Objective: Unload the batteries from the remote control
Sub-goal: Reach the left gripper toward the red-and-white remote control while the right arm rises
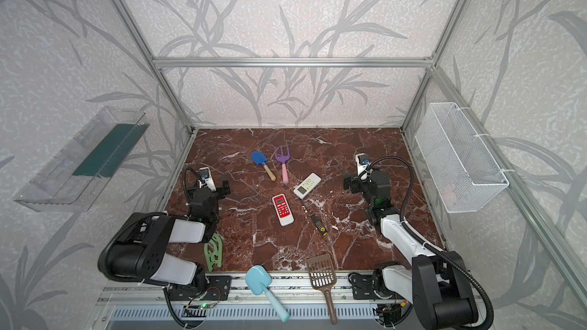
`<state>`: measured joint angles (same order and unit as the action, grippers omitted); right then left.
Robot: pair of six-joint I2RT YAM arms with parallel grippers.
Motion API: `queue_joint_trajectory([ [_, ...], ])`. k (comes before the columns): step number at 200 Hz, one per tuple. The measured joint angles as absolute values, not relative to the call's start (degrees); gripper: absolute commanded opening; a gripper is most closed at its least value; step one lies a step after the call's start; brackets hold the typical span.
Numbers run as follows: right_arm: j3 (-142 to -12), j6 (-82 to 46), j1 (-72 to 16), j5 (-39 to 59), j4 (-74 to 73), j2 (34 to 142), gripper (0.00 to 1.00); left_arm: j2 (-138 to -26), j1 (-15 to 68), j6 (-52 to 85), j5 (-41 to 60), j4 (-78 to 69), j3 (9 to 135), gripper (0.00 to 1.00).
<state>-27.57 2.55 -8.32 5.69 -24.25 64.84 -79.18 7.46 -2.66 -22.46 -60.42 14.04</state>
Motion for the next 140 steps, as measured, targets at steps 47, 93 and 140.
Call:
queue_joint_trajectory([
  [47,-32.2,-2.6,-12.2,4.8,-11.2,61.9,0.99,-61.2,8.8,4.4,-20.8,-29.2,28.4,0.99],
  [93,-36.4,-5.5,-19.0,0.7,-0.8,62.1,0.99,-59.8,14.1,15.7,-20.3,-6.2,34.0,0.99],
  [140,-40.4,-8.2,-21.7,-1.5,6.8,63.0,0.99,-61.4,23.6,30.7,-20.2,13.8,39.9,0.99],
])
